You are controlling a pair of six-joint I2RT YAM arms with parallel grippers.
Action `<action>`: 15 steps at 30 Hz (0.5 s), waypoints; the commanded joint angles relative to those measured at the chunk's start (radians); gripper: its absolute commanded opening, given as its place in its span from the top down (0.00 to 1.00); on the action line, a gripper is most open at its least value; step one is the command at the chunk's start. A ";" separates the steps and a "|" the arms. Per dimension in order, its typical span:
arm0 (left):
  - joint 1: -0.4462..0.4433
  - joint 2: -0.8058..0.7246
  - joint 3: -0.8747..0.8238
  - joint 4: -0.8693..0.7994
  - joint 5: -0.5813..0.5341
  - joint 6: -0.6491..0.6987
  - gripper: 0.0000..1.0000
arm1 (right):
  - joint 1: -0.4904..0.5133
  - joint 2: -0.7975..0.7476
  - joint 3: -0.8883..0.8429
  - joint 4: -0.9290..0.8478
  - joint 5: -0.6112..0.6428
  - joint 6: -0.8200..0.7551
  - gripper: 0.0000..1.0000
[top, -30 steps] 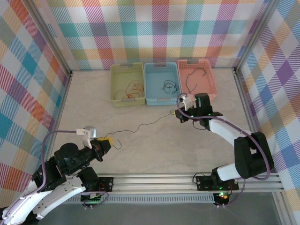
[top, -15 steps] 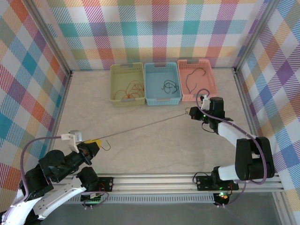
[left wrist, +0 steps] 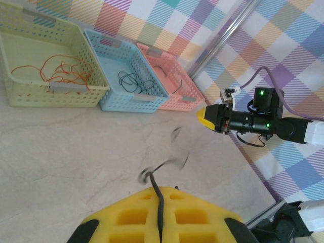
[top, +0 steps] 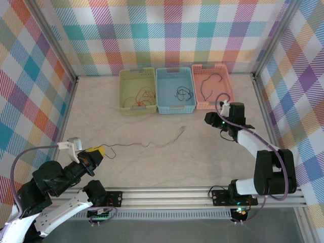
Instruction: Untangle the cables
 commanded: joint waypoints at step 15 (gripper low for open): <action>-0.004 0.282 0.102 0.228 0.138 0.038 1.00 | 0.549 -0.145 -0.073 0.312 -0.380 -0.582 0.41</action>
